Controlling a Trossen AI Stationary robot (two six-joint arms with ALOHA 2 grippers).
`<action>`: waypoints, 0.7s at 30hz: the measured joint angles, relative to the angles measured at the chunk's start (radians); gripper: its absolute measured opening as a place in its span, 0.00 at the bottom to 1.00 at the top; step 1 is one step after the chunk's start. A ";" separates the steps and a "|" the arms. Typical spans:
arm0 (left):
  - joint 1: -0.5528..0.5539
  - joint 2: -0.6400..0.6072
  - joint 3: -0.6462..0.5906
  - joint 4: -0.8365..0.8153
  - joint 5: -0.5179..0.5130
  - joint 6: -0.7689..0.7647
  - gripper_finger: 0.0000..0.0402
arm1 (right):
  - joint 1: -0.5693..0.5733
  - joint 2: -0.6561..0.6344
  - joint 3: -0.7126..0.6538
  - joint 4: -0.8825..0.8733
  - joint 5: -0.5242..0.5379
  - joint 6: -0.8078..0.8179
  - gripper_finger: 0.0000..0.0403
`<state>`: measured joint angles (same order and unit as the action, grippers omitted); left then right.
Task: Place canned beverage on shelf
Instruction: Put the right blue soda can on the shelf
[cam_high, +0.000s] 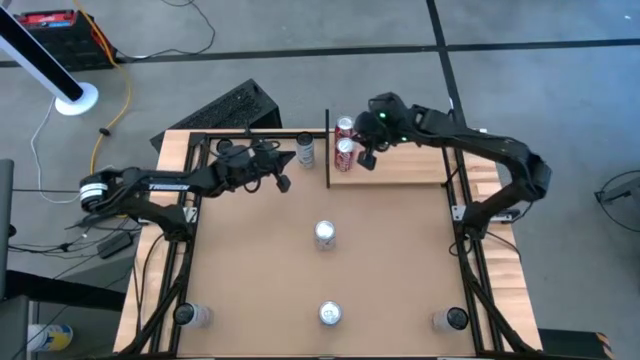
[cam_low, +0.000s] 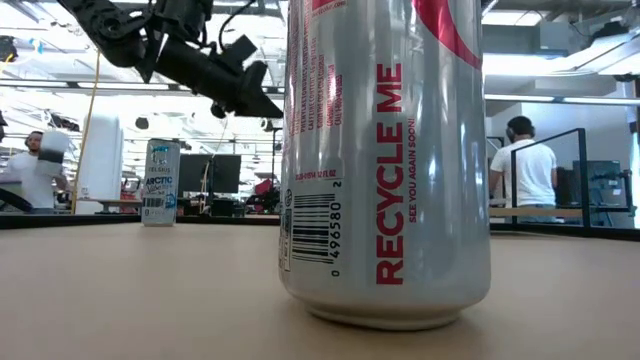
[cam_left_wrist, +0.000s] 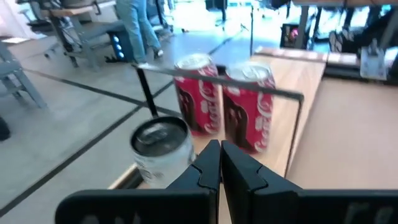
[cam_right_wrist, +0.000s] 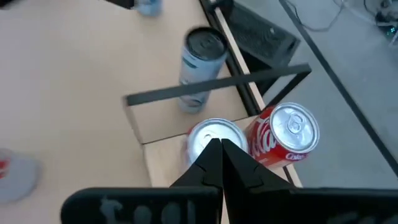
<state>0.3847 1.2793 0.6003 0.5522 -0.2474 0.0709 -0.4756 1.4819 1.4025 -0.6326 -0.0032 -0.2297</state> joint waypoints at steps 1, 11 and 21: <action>0.009 -0.006 0.001 0.002 0.004 -0.011 0.00 | 0.010 -0.021 0.000 -0.012 0.000 0.001 0.05; 0.185 0.136 0.198 -0.123 0.259 -0.042 0.35 | 0.105 -0.126 0.000 -0.139 0.001 0.020 0.05; 0.183 0.240 0.328 -0.266 0.183 0.067 0.86 | 0.110 -0.077 0.000 -0.190 0.002 0.012 0.05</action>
<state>0.5678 1.5196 0.9287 0.2865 -0.0647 0.1379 -0.3653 1.4054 1.4025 -0.8231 -0.0013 -0.2179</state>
